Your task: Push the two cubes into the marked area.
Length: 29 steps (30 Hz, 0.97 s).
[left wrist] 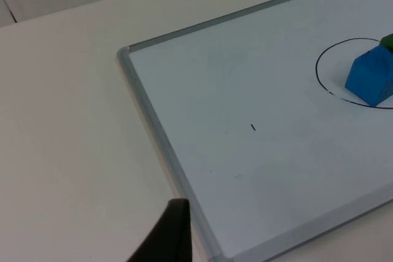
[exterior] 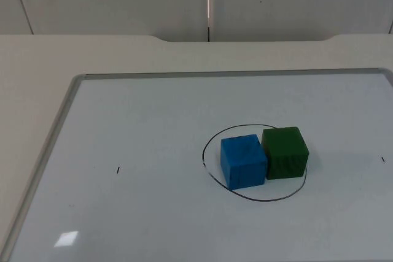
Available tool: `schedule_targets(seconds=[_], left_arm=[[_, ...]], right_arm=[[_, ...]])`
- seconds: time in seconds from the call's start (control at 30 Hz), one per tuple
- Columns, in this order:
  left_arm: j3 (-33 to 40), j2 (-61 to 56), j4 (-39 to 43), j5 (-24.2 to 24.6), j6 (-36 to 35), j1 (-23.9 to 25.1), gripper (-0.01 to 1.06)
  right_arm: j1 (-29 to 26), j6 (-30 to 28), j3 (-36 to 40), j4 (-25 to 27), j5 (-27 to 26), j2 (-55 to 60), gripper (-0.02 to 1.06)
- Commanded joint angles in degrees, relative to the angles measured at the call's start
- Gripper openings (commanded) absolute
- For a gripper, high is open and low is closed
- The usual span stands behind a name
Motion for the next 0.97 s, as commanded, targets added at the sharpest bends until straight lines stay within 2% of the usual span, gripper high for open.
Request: schedule_targets(seconds=[0.0, 0.13, 0.27, 0.63, 0.93], left_arm=[[0.3, -0.3, 0.0, -0.1, -0.4, 0.1, 1.05], [0.3, -0.3, 0.0, -0.1, -0.4, 0.4, 1.05], [0.3, -0.3, 0.1, -0.1, -0.4, 2.7, 1.05], [0.3, -0.3, 0.1, -0.1, -0.4, 14.5, 1.05], [0.3, -0.3, 0.1, -0.1, -0.4, 20.6, 1.05]], right_arm=[[-0.5, 0.2, 0.2, 0.2, -0.7, -0.2, 1.05], [-0.5, 0.2, 0.2, 0.2, -0.7, -0.2, 1.05], [-0.5, 0.2, 0.2, 0.2, -0.7, -0.2, 1.05], [-0.5, 0.2, 0.2, 0.2, -0.7, -0.2, 1.05], [-0.5, 0.2, 0.2, 0.2, -0.7, -0.2, 1.05]])
